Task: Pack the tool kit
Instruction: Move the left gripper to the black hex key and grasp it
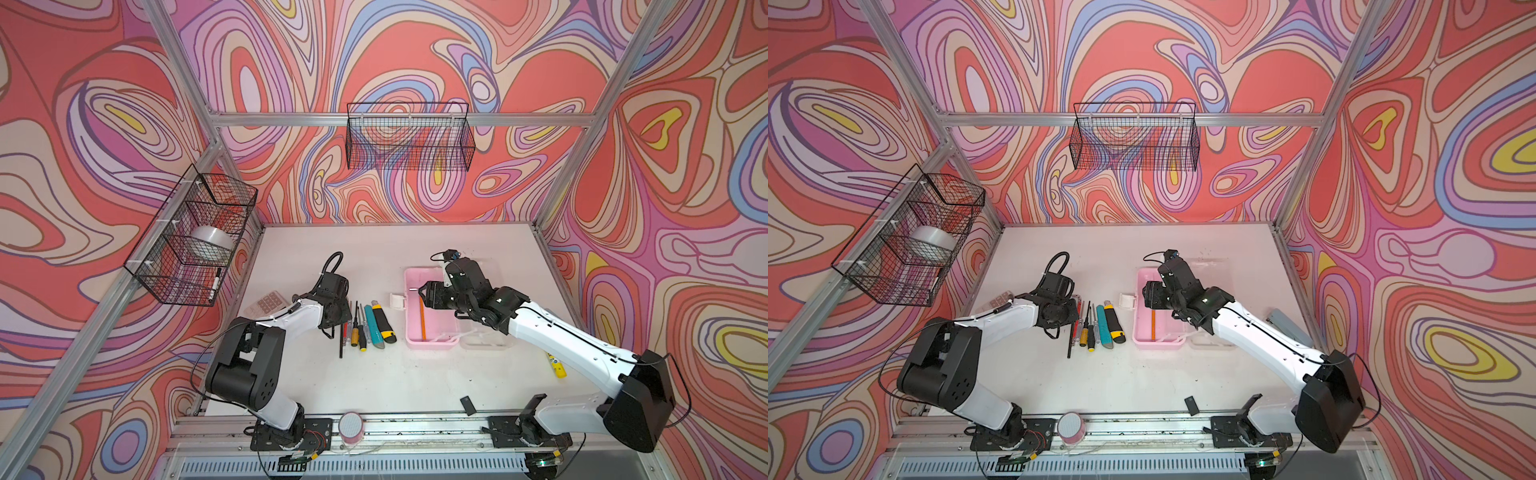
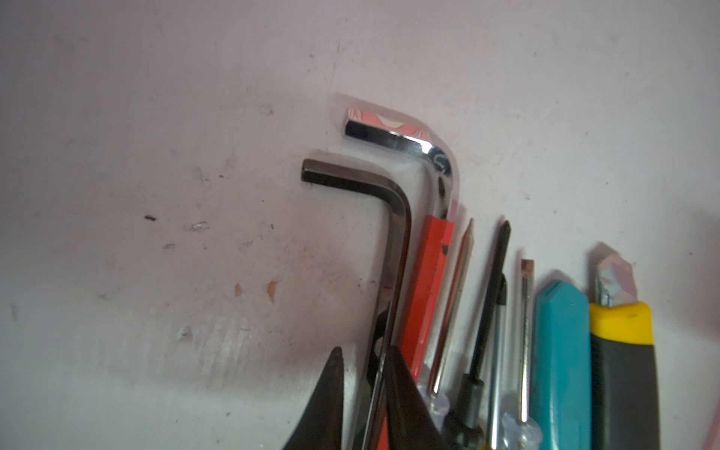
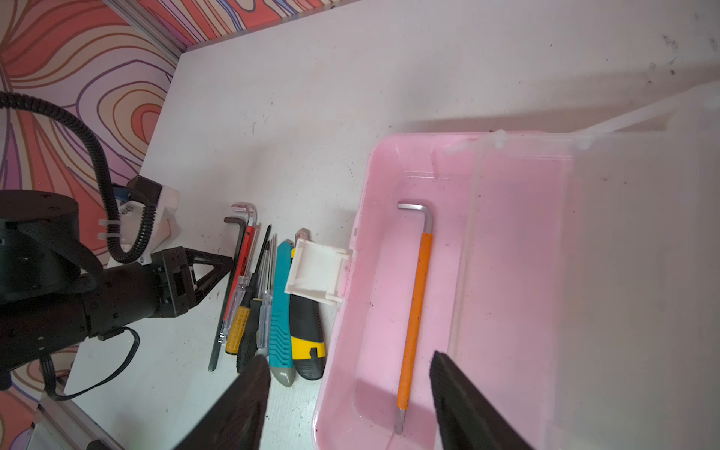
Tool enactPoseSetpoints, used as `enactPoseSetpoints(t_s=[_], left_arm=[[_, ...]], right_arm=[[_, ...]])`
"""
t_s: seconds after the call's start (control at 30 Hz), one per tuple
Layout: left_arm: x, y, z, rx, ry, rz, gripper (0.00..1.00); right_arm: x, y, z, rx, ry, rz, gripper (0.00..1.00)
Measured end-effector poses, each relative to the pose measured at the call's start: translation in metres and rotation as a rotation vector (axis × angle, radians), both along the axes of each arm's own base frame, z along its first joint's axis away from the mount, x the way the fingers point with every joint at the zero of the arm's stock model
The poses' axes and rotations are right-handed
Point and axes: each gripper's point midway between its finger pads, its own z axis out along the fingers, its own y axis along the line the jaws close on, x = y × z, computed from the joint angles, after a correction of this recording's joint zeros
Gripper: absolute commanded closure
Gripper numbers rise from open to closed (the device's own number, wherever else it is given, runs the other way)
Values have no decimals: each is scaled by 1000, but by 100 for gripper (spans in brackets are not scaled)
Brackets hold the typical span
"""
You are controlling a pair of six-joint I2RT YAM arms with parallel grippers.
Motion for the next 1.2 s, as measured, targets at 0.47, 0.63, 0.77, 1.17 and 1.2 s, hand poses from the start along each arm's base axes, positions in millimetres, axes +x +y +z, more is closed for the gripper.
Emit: enactPoseSetpoints(t_s=[0.47,0.63,0.77,1.17,1.2], left_arm=[[3,2,-8,16,8,5,81],[3,3,-8,22,7,8,86],[4,2,-8,34,6,7,88],[2,2,-9,121,17,-18,100],[2,3,-9,124,17,-17,100]], right_arm=[[4,3,-10,-11,14,0,31],[5,4,-11,-12,15,0,31],[5,4,-11,-10,12,1,31],[9,7,-17,-17,19,4,31],[9,7,-17,-17,18,4,31]])
